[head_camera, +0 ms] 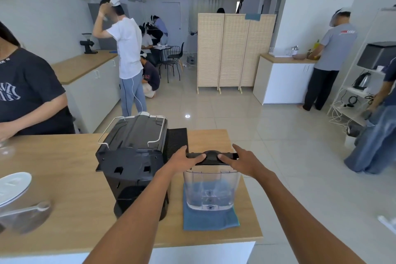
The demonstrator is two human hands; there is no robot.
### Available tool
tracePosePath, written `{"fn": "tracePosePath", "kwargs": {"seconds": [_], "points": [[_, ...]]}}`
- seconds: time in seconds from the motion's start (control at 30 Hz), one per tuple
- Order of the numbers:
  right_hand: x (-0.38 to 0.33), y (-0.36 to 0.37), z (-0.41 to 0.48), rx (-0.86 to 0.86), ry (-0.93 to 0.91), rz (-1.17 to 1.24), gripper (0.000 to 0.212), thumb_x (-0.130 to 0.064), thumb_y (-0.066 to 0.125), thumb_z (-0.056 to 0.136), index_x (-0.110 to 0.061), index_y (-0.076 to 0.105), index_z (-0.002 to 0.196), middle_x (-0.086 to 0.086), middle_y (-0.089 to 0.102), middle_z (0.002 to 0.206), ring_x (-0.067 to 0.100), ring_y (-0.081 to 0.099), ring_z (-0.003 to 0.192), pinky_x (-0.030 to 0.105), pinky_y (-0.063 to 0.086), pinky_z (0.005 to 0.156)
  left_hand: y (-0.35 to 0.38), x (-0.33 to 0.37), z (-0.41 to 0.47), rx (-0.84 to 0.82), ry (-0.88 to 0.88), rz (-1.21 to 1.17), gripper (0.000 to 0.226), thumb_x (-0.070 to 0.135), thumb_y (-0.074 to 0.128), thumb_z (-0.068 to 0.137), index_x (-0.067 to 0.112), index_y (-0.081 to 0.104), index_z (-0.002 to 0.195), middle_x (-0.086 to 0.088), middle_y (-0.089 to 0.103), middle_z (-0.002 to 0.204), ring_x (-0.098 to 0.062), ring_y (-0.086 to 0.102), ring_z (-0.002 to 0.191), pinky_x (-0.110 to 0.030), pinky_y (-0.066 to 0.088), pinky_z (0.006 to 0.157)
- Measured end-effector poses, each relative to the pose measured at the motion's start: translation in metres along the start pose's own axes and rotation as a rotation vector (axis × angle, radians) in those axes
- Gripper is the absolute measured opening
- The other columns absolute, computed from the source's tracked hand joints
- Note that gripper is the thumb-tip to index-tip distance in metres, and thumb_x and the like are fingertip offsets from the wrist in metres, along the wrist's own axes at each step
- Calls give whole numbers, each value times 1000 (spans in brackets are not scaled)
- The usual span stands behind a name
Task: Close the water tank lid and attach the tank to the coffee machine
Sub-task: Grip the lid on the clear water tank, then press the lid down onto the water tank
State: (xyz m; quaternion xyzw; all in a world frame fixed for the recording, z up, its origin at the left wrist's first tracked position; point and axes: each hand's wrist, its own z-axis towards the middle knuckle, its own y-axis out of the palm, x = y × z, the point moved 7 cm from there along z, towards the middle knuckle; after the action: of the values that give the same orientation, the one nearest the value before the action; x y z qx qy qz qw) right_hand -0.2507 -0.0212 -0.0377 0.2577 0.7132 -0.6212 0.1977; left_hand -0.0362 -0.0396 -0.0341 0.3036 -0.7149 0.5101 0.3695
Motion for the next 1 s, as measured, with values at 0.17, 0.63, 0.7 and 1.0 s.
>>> {"fn": "tracePosePath", "kwargs": {"seconds": [0.17,0.63,0.7,1.0], "points": [[0,-2,-1,13,-34,70,108,-80,59,75,-12,34,154,6,48,154,27,47,139,39,40,112,-3,-15,14,44,-21,-46,68,45,80,81,13,54,135,13,51,120,-12,51,118,-21,42,92],[-7,-12,0,203,-182,113,79,-55,81,73,-21,47,135,-3,67,126,16,64,105,28,51,82,-14,-8,13,229,138,-105,69,21,94,67,16,51,121,10,59,109,-14,57,107,-18,44,80],[-8,-13,0,213,-189,124,79,-51,82,73,-22,44,135,-1,65,127,19,64,106,35,56,84,-13,-5,13,235,185,-96,69,20,93,68,16,51,123,9,61,112,-14,58,109,-21,43,86],[-9,-8,1,276,-224,155,85,-49,80,77,-20,42,146,3,58,139,22,57,125,33,46,101,-12,4,5,330,323,-71,59,20,91,70,20,63,122,8,67,117,-10,60,112,-26,45,100]]}}
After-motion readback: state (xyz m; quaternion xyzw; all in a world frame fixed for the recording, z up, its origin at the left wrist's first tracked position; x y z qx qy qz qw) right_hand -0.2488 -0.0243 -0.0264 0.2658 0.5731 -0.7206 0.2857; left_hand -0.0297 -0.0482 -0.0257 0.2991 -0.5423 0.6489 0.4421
